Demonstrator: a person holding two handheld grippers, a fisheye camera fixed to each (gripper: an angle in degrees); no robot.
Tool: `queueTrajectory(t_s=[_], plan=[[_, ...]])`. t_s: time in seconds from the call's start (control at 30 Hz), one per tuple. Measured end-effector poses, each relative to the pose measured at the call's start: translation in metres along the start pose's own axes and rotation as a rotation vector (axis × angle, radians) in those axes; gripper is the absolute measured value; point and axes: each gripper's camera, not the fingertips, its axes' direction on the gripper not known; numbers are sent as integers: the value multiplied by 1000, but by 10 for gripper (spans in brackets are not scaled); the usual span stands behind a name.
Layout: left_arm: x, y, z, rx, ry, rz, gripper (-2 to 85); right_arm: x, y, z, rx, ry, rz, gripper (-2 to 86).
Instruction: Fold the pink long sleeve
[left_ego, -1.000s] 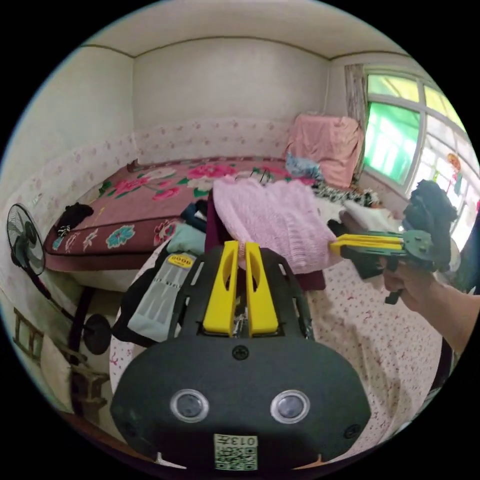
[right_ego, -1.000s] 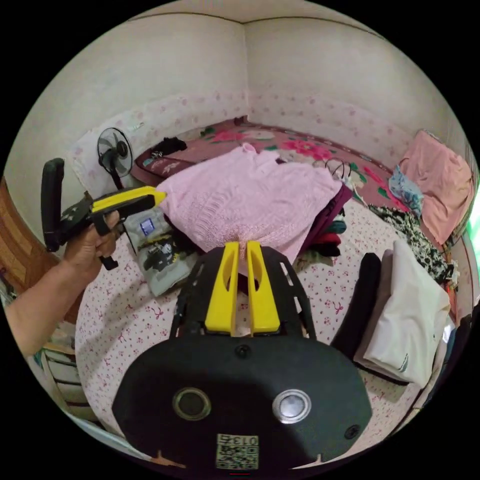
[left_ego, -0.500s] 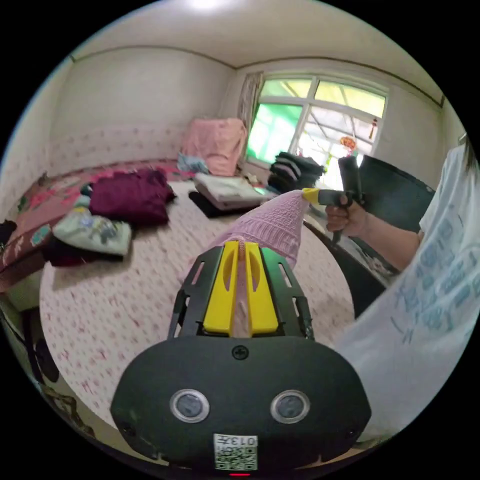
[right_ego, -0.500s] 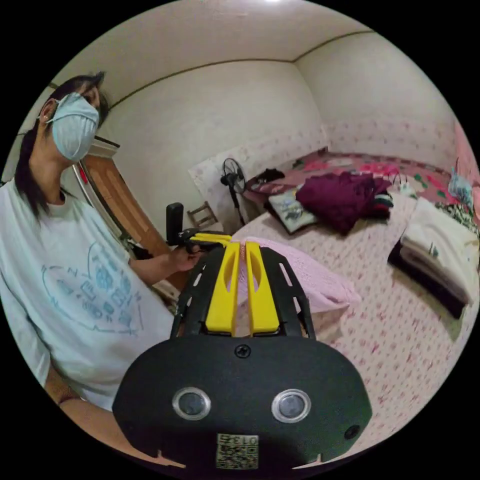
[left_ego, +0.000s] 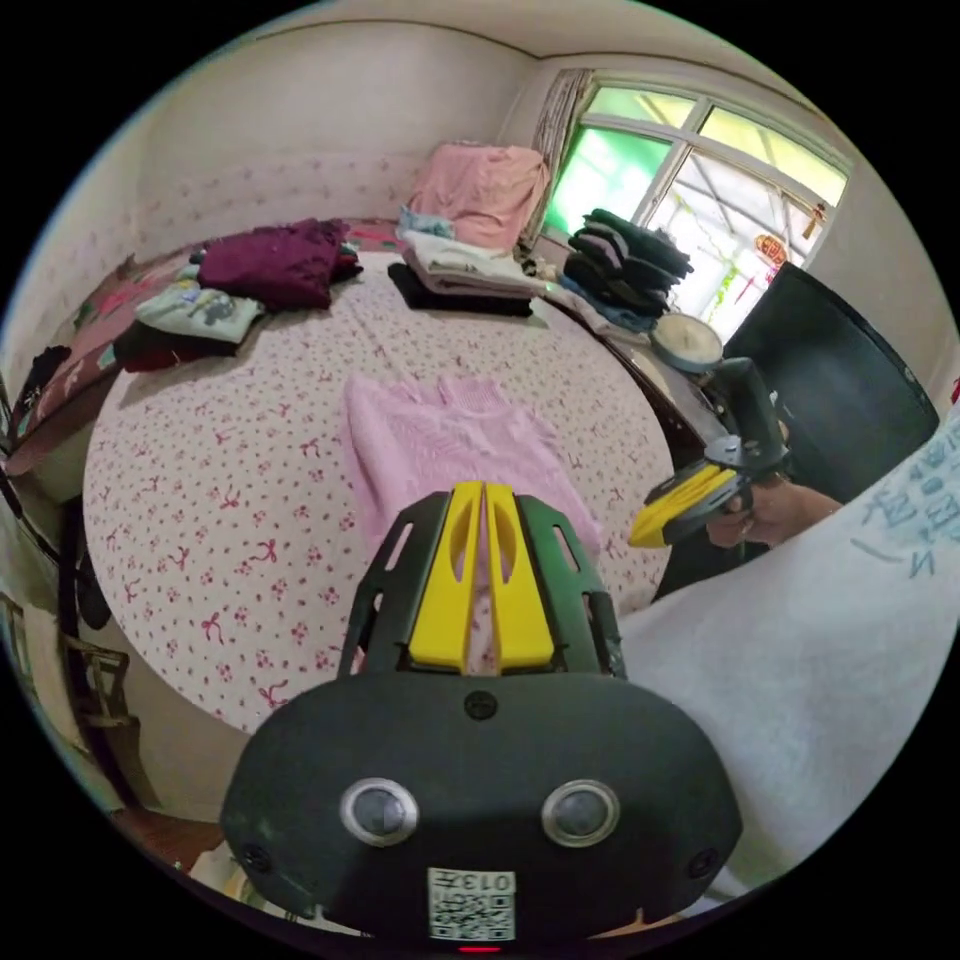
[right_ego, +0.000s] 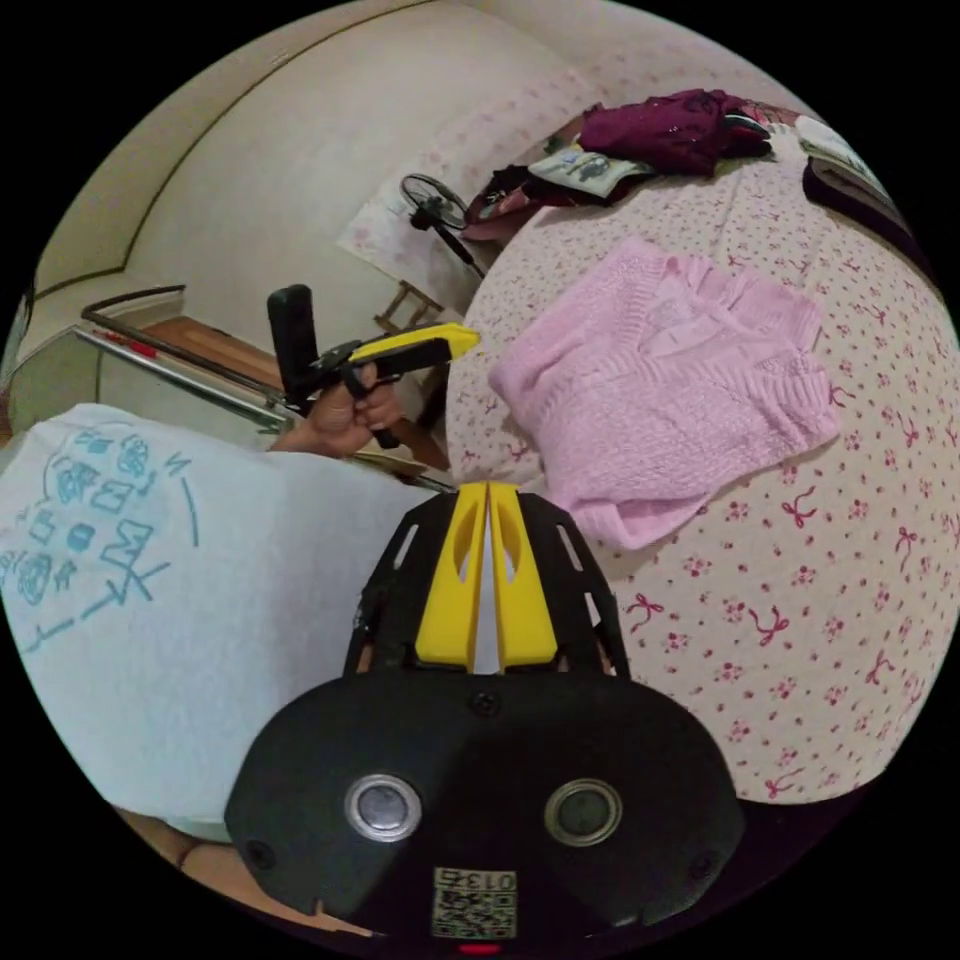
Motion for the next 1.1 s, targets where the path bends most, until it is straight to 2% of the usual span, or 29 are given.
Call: queueTrajectory(t_s=[0.03, 0.1, 0.17, 0.2, 0.3, 0.47, 0.53, 0.6, 0.73, 0.8, 0.87, 0.93, 1.0, 1.07, 1.1], plan=[[5, -2, 0, 20, -42, 8, 14, 1, 3, -2, 1, 4, -18, 6], [11, -8, 8, 11, -75, 29, 29, 2, 9, -7, 26, 156, -24, 10], [18, -14, 31, -38, -111, 79, 50, 15, 18, -19, 144, 325, 66, 19], [19, -16, 53, -103, -160, 75, 63, 19, 19, -22, 170, 348, 92, 22], [23, -11, 110, -275, -135, 73, 41, 38, 20, -26, 205, 467, 156, 35], [40, 2, 107, -208, -131, 109, 12, 72, 11, -22, 193, 608, 209, 69], [48, 15, 84, -157, -69, 143, 8, 83, 11, -21, 204, 649, 239, 76], [50, 29, 70, -152, -41, 145, 7, 96, 12, -16, 201, 631, 271, 67], [39, 62, 53, -169, -49, 55, 5, 103, 13, 14, 48, 412, 217, 12], [30, 70, 42, -133, -48, -5, 5, 81, 17, 22, 70, 341, 94, 6], [22, 73, 30, -86, -71, -62, 4, 42, 25, 32, 89, 95, -112, 2], [10, 74, 6, 37, -171, -144, 10, 11, 33, 43, 20, -11, -269, 0], [-2, 72, -9, 127, -210, -192, 21, -16, 46, 58, -70, -46, -397, 0], [-11, 62, -7, 111, -230, -175, 43, -37, 63, 79, -240, -47, -503, 0], [-15, 53, 2, 71, -229, -151, 65, -40, 66, 80, -241, -31, -516, 0]])
